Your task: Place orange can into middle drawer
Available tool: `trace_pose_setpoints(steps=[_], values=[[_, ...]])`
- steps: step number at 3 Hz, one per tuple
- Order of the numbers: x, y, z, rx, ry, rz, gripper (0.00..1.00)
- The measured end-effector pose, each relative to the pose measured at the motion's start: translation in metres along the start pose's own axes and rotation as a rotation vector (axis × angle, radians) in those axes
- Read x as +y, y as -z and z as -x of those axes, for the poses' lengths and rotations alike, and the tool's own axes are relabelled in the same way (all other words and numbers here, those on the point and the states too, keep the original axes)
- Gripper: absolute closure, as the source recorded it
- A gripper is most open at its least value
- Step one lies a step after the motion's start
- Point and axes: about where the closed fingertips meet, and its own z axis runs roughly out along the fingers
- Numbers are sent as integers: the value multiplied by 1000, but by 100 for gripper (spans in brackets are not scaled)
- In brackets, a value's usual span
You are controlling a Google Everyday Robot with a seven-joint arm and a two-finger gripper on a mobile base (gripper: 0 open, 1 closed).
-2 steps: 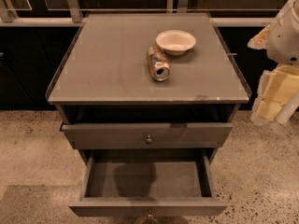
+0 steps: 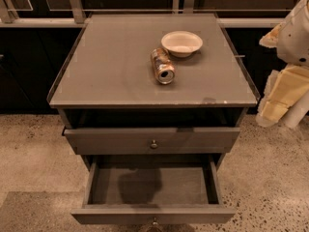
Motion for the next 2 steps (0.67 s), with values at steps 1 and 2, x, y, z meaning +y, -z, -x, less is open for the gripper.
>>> trace_pose_setpoints(steps=[1,2], values=[[-17,-4,6,-110,-167,-59,0],[-62,-16,32,-249,-336,-121,0]])
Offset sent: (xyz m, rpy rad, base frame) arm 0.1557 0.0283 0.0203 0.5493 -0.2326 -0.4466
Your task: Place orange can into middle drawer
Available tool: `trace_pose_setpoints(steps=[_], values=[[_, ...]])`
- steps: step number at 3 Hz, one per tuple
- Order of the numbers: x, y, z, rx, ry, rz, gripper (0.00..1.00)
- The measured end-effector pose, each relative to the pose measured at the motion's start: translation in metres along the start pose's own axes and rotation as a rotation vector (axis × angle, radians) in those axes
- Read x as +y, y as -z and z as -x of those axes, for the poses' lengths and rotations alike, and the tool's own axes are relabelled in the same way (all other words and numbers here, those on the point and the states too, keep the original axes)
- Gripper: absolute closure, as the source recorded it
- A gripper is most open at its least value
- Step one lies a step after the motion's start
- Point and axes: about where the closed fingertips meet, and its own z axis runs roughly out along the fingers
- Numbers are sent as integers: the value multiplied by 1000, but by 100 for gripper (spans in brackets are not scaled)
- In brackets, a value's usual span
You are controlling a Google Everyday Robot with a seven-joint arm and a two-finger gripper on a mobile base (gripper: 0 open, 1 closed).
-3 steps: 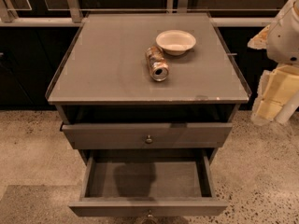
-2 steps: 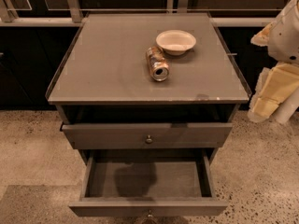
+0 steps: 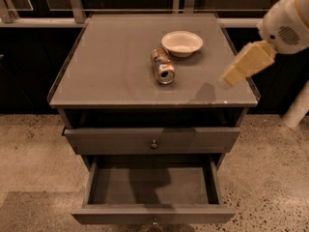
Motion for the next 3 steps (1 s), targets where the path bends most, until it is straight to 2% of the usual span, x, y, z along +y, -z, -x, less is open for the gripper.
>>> trace_pose_setpoints(steps=[1,2,3], values=[[-9,-3,8,-32,-46,-25,0],[-9,-3,8,-32,-46,-25,0],[-13,-5,10,-73,-97,-34,0]])
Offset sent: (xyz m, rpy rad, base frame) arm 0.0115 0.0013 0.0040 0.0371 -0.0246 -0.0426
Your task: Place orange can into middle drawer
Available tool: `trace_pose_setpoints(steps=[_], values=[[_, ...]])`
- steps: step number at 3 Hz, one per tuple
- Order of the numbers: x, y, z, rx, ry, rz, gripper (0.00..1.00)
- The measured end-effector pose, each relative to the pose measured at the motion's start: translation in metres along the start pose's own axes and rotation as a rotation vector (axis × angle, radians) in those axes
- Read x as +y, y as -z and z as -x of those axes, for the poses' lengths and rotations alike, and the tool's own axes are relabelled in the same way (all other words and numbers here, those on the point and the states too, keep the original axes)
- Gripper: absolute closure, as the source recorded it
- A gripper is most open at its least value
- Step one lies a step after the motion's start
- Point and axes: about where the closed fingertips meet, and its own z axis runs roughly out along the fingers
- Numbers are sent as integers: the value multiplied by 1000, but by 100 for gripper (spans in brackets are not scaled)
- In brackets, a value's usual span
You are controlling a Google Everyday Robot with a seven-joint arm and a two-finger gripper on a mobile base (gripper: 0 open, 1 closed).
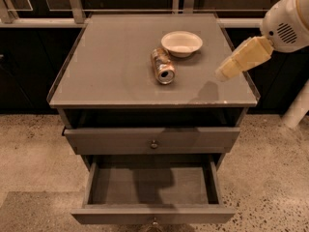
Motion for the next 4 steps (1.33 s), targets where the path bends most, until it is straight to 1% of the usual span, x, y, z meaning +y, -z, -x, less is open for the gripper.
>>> trace_pose_setpoints(steps=[1,2,3,4], values=[[2,-24,24,-61,-31,24,0],[7,-59,40,-80,-66,65,0],[14,-93,44,-63,-93,113,0],[15,-100,44,-60,-97,122,0]])
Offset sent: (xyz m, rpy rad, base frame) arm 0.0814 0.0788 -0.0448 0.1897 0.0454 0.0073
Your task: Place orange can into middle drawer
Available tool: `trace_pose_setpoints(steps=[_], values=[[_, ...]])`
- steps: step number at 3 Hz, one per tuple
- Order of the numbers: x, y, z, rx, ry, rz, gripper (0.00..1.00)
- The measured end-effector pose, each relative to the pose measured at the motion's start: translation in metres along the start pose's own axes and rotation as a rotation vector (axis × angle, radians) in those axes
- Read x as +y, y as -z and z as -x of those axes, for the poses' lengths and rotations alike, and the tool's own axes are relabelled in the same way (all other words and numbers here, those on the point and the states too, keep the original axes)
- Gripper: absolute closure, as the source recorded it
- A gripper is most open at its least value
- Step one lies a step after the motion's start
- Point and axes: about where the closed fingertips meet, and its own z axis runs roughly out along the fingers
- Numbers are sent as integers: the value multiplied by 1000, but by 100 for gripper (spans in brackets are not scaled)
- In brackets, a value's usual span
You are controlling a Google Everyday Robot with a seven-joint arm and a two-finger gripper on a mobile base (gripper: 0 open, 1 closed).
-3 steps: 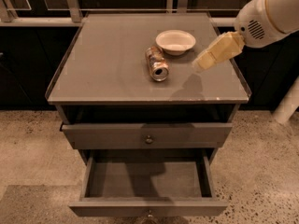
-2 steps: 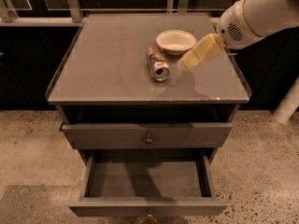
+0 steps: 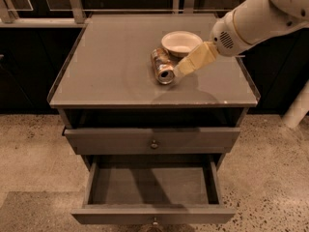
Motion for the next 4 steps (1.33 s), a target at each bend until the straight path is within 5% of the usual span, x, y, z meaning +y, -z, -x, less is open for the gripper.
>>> trace_pose_setpoints(steps=[1,4], values=[[0,0,0,-4,-9,1,0],[29,-71,38,-20,-74,125,0]])
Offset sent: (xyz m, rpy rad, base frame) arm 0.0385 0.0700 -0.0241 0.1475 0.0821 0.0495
